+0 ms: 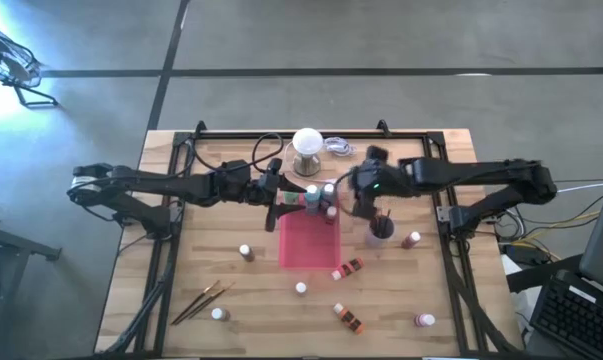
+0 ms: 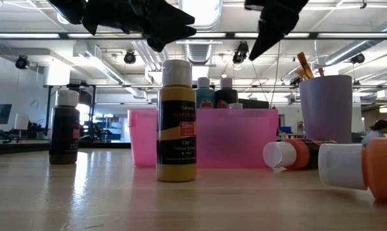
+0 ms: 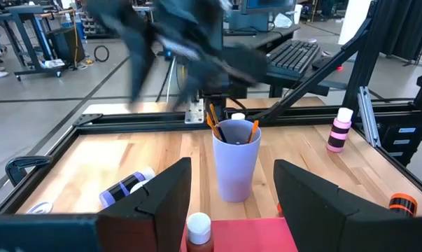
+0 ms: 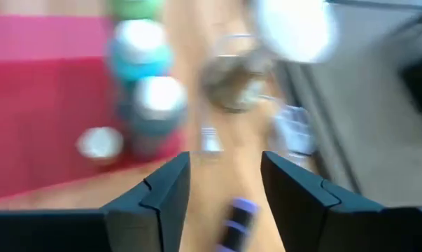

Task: Pick & Place Paint Supplies
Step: Put the small purple paint bottle into the red bin

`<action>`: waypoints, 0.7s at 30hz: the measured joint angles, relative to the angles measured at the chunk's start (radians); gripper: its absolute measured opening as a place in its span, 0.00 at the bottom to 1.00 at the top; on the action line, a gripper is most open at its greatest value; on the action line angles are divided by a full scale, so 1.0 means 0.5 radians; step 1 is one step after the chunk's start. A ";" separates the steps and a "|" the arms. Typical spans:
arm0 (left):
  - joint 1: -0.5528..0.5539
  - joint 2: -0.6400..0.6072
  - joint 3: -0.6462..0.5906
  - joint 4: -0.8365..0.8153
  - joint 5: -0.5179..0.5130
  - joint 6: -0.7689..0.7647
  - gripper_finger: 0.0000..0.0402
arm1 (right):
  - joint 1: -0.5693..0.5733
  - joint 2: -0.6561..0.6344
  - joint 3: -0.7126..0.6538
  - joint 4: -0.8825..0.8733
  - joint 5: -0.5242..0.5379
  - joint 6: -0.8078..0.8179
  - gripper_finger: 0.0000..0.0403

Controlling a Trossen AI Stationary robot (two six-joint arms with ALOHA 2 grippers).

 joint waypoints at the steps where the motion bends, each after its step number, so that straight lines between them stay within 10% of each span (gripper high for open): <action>1: 0.000 0.000 0.000 -0.001 0.000 -0.001 0.52 | -0.029 -0.057 -0.016 -0.007 0.058 -0.001 0.42; 21: 0.000 0.000 0.000 -0.024 0.000 0.000 0.52 | -0.637 -1.343 -1.332 0.538 0.094 0.335 0.37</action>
